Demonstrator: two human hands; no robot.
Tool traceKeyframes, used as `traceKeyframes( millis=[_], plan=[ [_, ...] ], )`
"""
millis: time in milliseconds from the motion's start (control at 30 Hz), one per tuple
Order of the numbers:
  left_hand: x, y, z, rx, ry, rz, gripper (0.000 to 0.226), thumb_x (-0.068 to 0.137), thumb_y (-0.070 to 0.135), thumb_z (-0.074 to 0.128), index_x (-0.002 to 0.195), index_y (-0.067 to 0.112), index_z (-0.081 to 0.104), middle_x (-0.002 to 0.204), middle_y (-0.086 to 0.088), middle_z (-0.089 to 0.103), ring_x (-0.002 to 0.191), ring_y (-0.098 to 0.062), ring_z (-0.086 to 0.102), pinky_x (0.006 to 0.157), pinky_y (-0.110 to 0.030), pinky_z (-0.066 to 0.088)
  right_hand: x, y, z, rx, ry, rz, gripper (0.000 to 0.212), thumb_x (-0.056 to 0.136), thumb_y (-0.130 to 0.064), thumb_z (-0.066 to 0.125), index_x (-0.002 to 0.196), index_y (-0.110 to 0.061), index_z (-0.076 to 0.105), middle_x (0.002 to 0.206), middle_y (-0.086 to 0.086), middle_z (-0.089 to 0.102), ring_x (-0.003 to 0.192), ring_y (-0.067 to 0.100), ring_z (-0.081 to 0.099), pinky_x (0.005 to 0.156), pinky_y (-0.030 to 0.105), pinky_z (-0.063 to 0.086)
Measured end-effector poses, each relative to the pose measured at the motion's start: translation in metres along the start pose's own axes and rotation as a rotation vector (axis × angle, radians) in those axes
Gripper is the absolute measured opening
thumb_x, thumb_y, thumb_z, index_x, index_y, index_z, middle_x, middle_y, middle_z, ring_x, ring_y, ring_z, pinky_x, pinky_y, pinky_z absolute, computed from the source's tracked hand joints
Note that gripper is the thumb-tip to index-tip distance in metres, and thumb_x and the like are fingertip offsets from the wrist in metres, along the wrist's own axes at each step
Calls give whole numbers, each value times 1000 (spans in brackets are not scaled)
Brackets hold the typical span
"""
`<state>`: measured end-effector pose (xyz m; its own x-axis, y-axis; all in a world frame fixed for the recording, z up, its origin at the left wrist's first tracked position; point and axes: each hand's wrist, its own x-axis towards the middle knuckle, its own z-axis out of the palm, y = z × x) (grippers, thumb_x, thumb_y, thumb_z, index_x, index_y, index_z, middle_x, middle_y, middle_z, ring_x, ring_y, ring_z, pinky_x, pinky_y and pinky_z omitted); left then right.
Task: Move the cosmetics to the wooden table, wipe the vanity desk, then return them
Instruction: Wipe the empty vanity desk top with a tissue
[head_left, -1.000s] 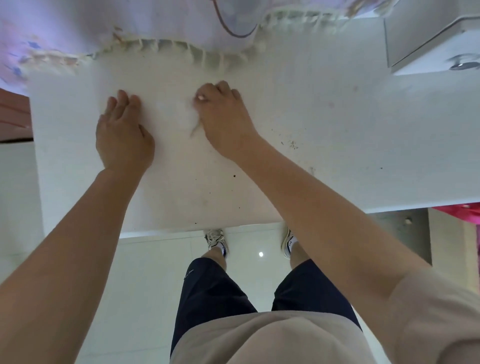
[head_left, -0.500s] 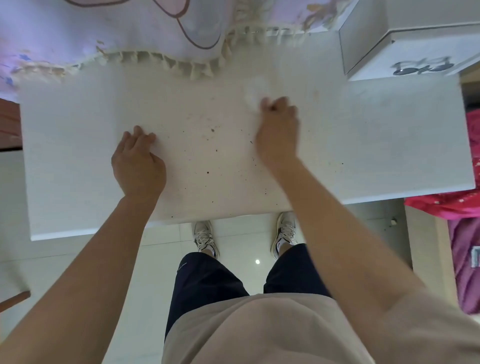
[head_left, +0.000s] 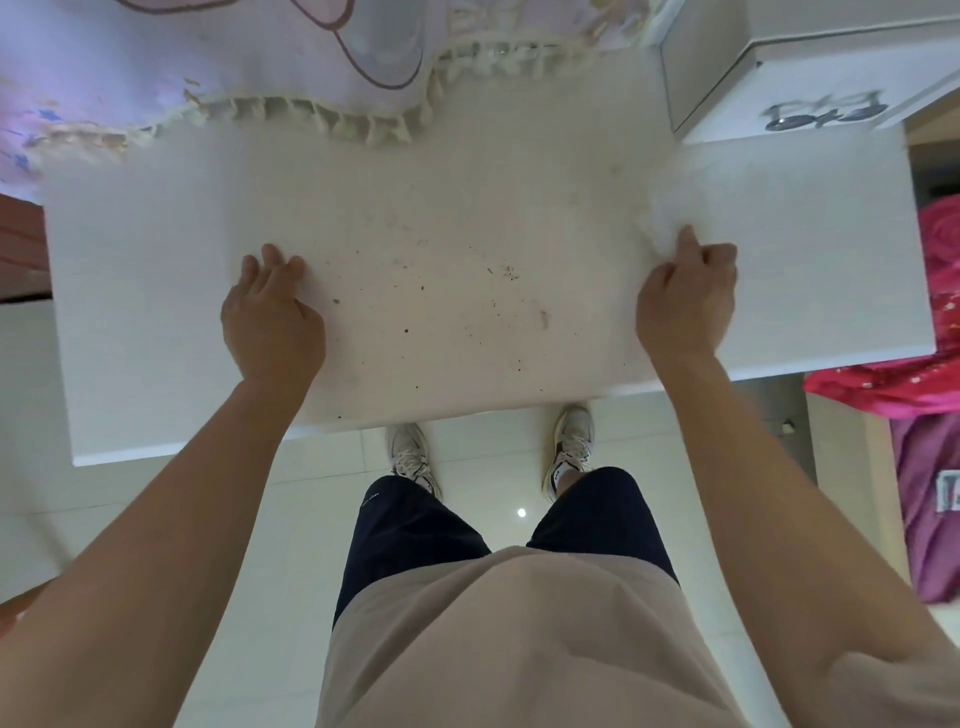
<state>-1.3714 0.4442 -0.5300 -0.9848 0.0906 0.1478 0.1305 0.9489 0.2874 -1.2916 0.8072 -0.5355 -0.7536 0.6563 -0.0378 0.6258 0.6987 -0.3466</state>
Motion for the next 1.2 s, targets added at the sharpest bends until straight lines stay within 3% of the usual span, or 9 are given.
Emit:
traceKeyframes(
  millis=[233, 367, 500, 600, 733, 833, 933, 1033, 1200],
  plan=[
    [1, -1, -7, 9, -67, -21, 52, 74, -5, 36, 121, 2, 59, 122, -23, 60, 105, -49, 59, 76, -54, 52, -82, -108, 47, -72, -228, -317, 61, 87, -5, 47, 147, -3, 38, 124, 21, 50, 105, 38, 49, 84, 42, 42],
    [3, -2, -9, 9, -123, -51, 54, 76, -6, 38, 125, 4, 58, 129, -20, 58, 116, -46, 55, 84, -55, 51, -92, -151, 47, 182, -389, -456, 55, 88, -1, 48, 143, -6, 46, 118, 18, 50, 101, 35, 51, 88, 40, 45],
    [2, -11, 0, 16, -147, -28, 53, 78, -3, 37, 126, 2, 56, 131, -20, 58, 125, -44, 50, 85, -55, 50, -45, -93, 7, 380, -110, -372, 45, 94, -11, 47, 138, -13, 55, 112, 13, 51, 96, 25, 57, 83, 26, 43],
    [-1, -17, 10, 35, -180, -37, 54, 80, 0, 35, 129, 4, 56, 144, -16, 49, 137, -39, 38, 98, -53, 43, -4, -5, -15, 181, 97, -84, 46, 97, -14, 43, 142, -16, 51, 118, 15, 50, 104, 28, 54, 89, 28, 39],
    [-6, -16, 15, 31, -182, -53, 55, 80, -1, 35, 132, 4, 53, 149, -16, 42, 140, -40, 32, 106, -55, 34, -18, 52, -14, -224, 63, 279, 51, 97, -10, 41, 147, -19, 42, 126, 18, 48, 112, 38, 45, 91, 42, 34],
    [-7, -16, 15, 24, -172, -55, 55, 79, -1, 33, 131, 3, 53, 149, -17, 42, 139, -41, 33, 105, -55, 35, -52, 11, 8, -205, -48, 146, 60, 87, -1, 39, 146, -7, 40, 122, 24, 51, 104, 41, 48, 82, 42, 37],
    [-8, -15, 13, 3, -188, -75, 57, 80, -4, 35, 135, 4, 50, 151, -16, 39, 142, -40, 29, 109, -54, 31, -96, -65, 35, -148, -105, -200, 67, 73, -8, 28, 135, 2, 51, 99, 21, 58, 82, 37, 53, 68, 39, 41],
    [-5, -16, 5, -10, -240, -70, 59, 82, -4, 37, 139, 8, 49, 153, -13, 36, 144, -37, 26, 112, -53, 29, -126, -124, 47, 49, -275, -434, 54, 81, -4, 40, 134, -2, 54, 100, 18, 57, 86, 36, 53, 73, 41, 45],
    [-15, -21, -10, 87, -245, -103, 62, 80, -3, 41, 139, 14, 47, 155, -10, 35, 145, -35, 23, 113, -53, 22, -89, -95, 14, 340, -98, -299, 42, 96, -13, 46, 136, -9, 56, 104, 16, 53, 91, 33, 56, 79, 37, 46]
  ],
)
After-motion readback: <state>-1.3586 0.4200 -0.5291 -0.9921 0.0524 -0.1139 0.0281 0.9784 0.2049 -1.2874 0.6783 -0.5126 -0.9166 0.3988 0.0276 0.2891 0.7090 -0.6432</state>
